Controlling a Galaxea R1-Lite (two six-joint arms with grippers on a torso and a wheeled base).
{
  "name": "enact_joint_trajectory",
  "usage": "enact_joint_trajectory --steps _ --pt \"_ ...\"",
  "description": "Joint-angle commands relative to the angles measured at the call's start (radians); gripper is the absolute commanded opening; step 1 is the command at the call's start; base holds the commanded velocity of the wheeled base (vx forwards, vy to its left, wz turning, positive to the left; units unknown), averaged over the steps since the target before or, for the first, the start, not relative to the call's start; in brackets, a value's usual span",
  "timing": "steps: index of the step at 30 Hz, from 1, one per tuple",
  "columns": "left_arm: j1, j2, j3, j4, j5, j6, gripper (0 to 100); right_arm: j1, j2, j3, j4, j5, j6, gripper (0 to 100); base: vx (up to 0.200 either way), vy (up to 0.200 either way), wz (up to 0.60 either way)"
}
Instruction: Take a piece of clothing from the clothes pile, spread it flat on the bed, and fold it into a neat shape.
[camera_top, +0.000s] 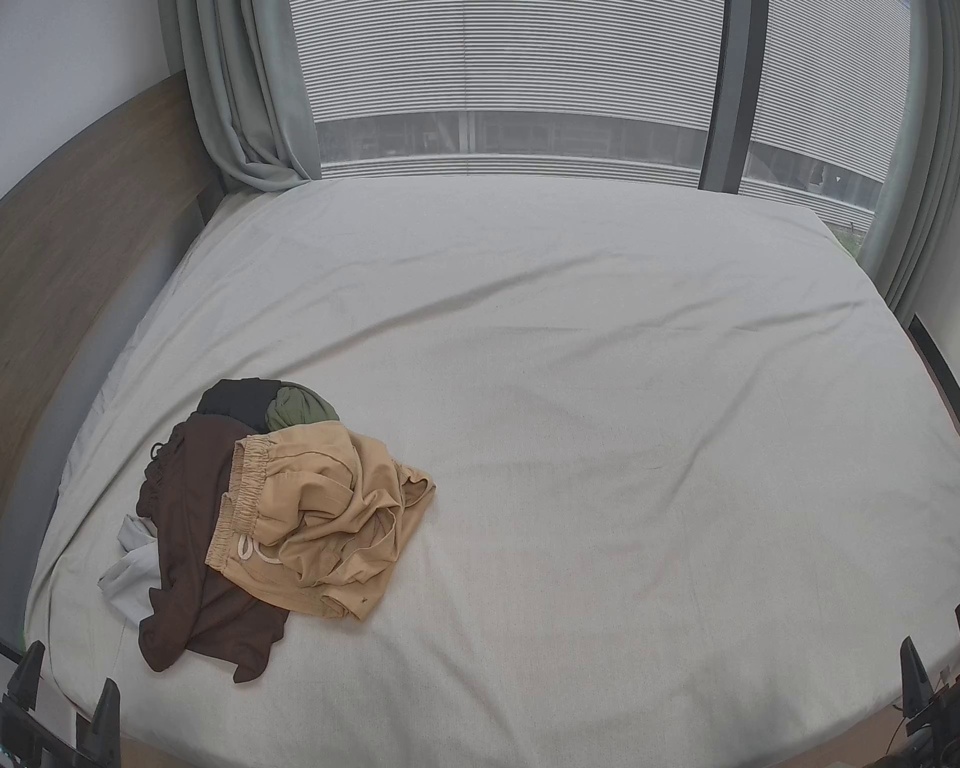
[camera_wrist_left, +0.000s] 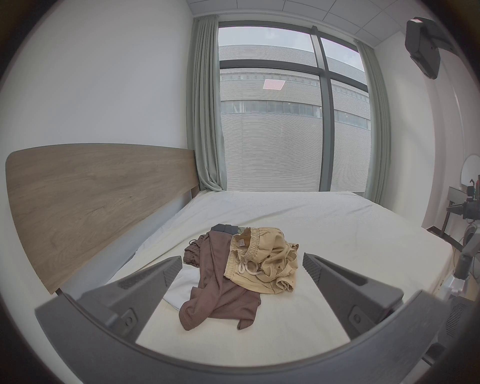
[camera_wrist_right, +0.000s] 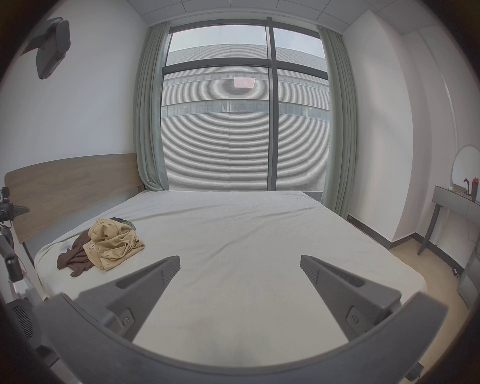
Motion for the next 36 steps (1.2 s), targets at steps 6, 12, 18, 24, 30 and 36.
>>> enact_joint_trajectory --steps 6,12,18,24,30,36 --pt "0.0 -0.016 0.016 0.0 -0.002 -0.009 100 0.0 -0.012 0.018 -0.002 -0.005 0.009 100 0.0 0.0 0.0" --pt "0.0 -0.016 0.016 -0.002 -0.006 -0.004 100 0.0 -0.012 0.018 -0.002 -0.006 0.015 100 0.0 0.0 0.0" --pt "-0.002 -0.016 0.016 -0.005 -0.02 -0.001 100 0.0 -0.012 0.018 -0.002 -0.006 0.015 100 0.0 0.0 0.0" --pt "0.003 -0.013 -0.042 -0.096 -0.014 -0.036 100 0.0 -0.012 0.018 -0.002 -0.005 0.015 100 0.0 0.0 0.0" --pt "-0.048 0.171 -0.107 -0.146 -0.022 -0.053 100 0.0 -0.012 0.018 -0.002 -0.003 0.015 100 0.0 0.0 0.0" --pt "-0.161 0.306 -0.097 -0.152 -0.02 -0.153 100 0.0 -0.012 0.018 0.0 -0.002 0.015 100 0.0 0.0 0.0"
